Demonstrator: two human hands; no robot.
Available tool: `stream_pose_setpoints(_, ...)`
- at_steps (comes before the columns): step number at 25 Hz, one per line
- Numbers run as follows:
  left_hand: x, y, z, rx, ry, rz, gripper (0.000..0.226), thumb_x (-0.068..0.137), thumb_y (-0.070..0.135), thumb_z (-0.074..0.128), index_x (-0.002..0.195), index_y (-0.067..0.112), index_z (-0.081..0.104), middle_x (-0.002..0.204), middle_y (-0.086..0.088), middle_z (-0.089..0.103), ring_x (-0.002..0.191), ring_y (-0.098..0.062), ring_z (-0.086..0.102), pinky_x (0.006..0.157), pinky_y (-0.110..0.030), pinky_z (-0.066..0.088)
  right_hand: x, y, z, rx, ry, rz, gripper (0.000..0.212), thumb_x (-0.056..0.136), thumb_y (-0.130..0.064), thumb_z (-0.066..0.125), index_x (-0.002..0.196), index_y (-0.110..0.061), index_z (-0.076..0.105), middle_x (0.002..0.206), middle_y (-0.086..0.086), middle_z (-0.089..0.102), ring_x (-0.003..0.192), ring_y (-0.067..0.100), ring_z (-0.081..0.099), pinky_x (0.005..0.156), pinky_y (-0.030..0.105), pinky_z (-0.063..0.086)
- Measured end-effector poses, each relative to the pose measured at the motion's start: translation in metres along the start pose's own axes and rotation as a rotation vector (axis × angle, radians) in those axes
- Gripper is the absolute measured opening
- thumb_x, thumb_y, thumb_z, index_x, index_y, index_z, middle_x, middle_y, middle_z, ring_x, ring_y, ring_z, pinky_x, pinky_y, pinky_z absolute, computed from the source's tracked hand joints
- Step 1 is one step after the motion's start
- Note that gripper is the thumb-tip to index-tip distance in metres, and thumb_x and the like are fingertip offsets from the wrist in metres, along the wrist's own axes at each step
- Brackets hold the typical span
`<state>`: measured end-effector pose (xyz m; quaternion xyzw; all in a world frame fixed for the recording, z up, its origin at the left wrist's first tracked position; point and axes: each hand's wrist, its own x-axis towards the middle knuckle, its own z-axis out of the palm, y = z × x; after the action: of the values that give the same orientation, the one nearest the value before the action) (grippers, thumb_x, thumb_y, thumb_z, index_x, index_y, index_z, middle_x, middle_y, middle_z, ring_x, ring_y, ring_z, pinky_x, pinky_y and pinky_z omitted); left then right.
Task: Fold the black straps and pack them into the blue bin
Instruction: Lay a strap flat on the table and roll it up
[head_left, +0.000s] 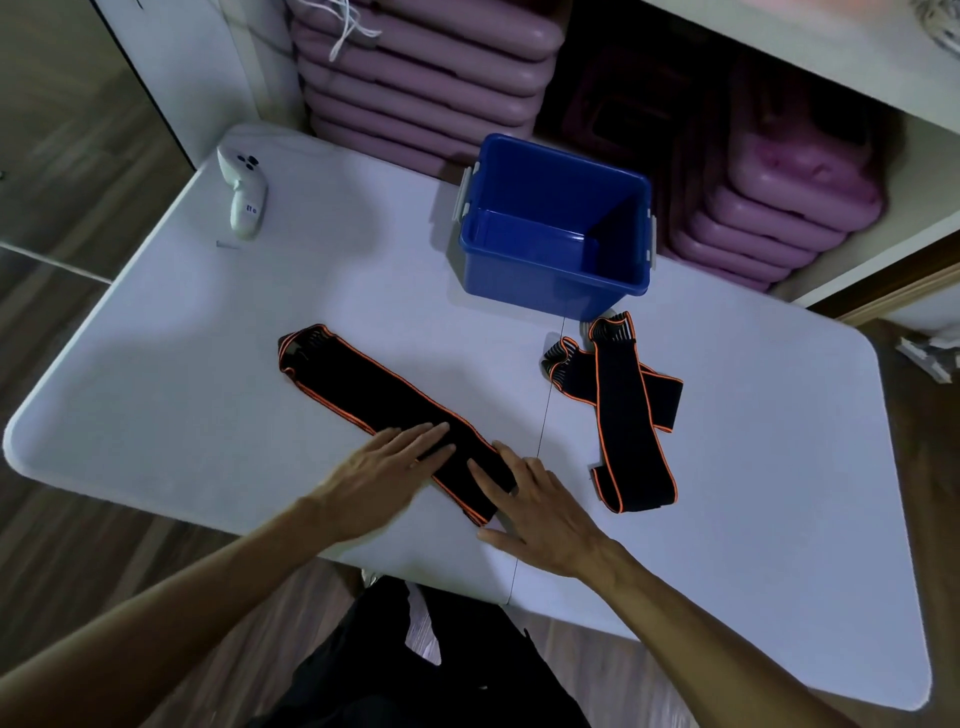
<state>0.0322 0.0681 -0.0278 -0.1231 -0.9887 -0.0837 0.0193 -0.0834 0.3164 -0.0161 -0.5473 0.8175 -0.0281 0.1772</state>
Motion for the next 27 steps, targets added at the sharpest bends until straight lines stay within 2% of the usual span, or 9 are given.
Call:
stream_pose_setpoints(2,-0.005,0.005,0.009,-0.024,0.019,-0.048,0.048,0.093,0.028,0.038,0.139,0.017,0.045,0.148,-0.009,0.041,0.133,-0.025,0.043,0.101,-0.043,0.045,-0.003,0.001,-0.003,0.025,-0.017,-0.02,0.078,0.094,-0.059,0.043,0.156,-0.029,0.005,0.161,0.014,0.007,0.118,0.031,0.04,0.094,0.041,0.048)
stream_pose_setpoints(5,-0.009,0.014,0.009,-0.013,0.045,-0.158,0.045,0.098,0.037,0.031,0.136,0.021,0.051,0.147,-0.012,0.042,0.135,-0.031,0.04,0.106,-0.047,0.04,0.0,0.009,-0.011,0.058,-0.024,-0.102,0.077,0.094,-0.051,0.051,0.155,-0.024,0.014,0.158,0.009,0.01,0.108,0.029,0.044,0.089,0.039,0.052)
stream_pose_setpoints(8,-0.001,0.035,0.003,0.021,0.067,-0.335,0.051,0.098,0.047,0.027,0.125,0.021,0.061,0.133,-0.013,0.053,0.12,-0.034,0.049,0.099,-0.044,0.046,0.007,0.02,-0.02,0.099,-0.084,-0.202,0.066,0.098,-0.044,0.043,0.155,-0.024,0.016,0.151,0.008,0.021,0.109,0.03,0.043,0.087,0.042,0.053)
stream_pose_setpoints(11,0.009,0.062,0.006,0.039,0.085,-0.511,0.051,0.092,0.05,0.039,0.12,0.016,0.063,0.119,-0.01,0.054,0.105,-0.029,0.053,0.087,-0.039,0.051,0.016,0.032,-0.024,0.112,-0.096,-0.297,0.061,0.098,-0.048,0.027,0.155,-0.027,0.02,0.146,0.008,0.028,0.11,0.029,0.043,0.085,0.04,0.052)
stream_pose_setpoints(14,0.015,0.087,0.013,-0.026,0.182,-0.711,0.042,0.084,0.035,0.067,0.119,0.012,0.061,0.118,-0.01,0.049,0.104,-0.028,0.05,0.083,-0.039,0.052,0.024,0.038,-0.023,0.067,-0.023,-0.395,0.057,0.096,-0.048,0.036,0.148,-0.025,0.04,0.132,0.014,0.045,0.098,0.029,0.048,0.073,0.039,0.053)
stream_pose_setpoints(19,0.011,0.117,0.018,-0.062,0.27,-0.57,0.03,0.087,0.015,0.051,0.115,0.012,0.061,0.118,-0.009,0.058,0.111,-0.026,0.053,0.086,-0.035,0.05,0.041,0.047,-0.021,0.035,0.049,-0.518,0.055,0.084,-0.047,0.065,0.133,-0.022,0.059,0.111,0.009,0.058,0.093,0.027,0.048,0.073,0.039,0.049)
stream_pose_setpoints(22,0.004,0.126,0.019,-0.095,0.298,-0.566,0.03,0.092,0.03,0.049,0.105,0.009,0.067,0.114,-0.008,0.067,0.115,-0.025,0.06,0.09,-0.037,0.053,0.052,0.051,-0.021,0.127,0.072,-0.571,0.058,0.075,-0.042,0.08,0.122,-0.012,0.066,0.108,0.008,0.063,0.1,0.024,0.048,0.079,0.036,0.049)
stream_pose_setpoints(25,0.002,0.129,0.024,-0.12,0.215,-0.595,0.048,0.089,0.052,0.055,0.11,0.01,0.066,0.12,-0.008,0.065,0.122,-0.024,0.055,0.094,-0.036,0.05,0.054,0.062,-0.026,0.215,0.055,-0.618,0.04,0.076,-0.037,0.08,0.101,-0.009,0.065,0.108,0.006,0.064,0.104,0.022,0.051,0.085,0.039,0.05)
stream_pose_setpoints(27,0.006,0.131,0.028,-0.109,0.195,-0.614,0.048,0.087,0.051,0.055,0.109,0.009,0.065,0.117,-0.009,0.066,0.12,-0.025,0.057,0.09,-0.037,0.053,0.055,0.073,-0.027,0.209,0.049,-0.678,0.035,0.077,-0.031,0.08,0.101,-0.01,0.065,0.113,0.006,0.064,0.106,0.021,0.053,0.086,0.039,0.051)
